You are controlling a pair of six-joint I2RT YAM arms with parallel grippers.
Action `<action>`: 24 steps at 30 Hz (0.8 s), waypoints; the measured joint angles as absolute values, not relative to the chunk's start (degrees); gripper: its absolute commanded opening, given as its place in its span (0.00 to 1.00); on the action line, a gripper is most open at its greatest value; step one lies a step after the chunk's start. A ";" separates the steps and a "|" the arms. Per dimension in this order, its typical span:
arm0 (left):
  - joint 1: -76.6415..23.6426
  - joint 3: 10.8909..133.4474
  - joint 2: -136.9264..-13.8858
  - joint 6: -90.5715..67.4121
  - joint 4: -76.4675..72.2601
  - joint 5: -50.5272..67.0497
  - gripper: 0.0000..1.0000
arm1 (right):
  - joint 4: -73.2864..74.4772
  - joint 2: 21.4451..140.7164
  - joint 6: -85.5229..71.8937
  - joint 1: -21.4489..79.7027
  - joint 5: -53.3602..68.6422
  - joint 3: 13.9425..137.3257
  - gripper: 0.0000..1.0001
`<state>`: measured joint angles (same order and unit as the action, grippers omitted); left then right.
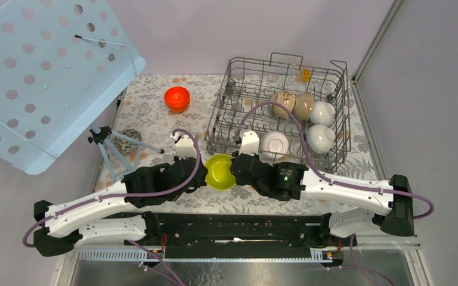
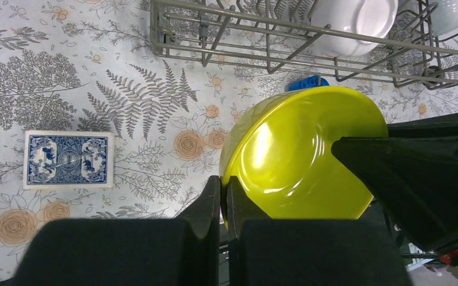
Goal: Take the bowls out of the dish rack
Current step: Place the bowl at the center of the board.
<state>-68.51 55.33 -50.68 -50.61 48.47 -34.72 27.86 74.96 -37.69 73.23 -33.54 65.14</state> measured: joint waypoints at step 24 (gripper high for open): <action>-68.25 57.54 -40.64 -47.53 34.57 -35.64 0.99 | 46.11 87.68 -24.36 47.05 -33.87 108.12 0.00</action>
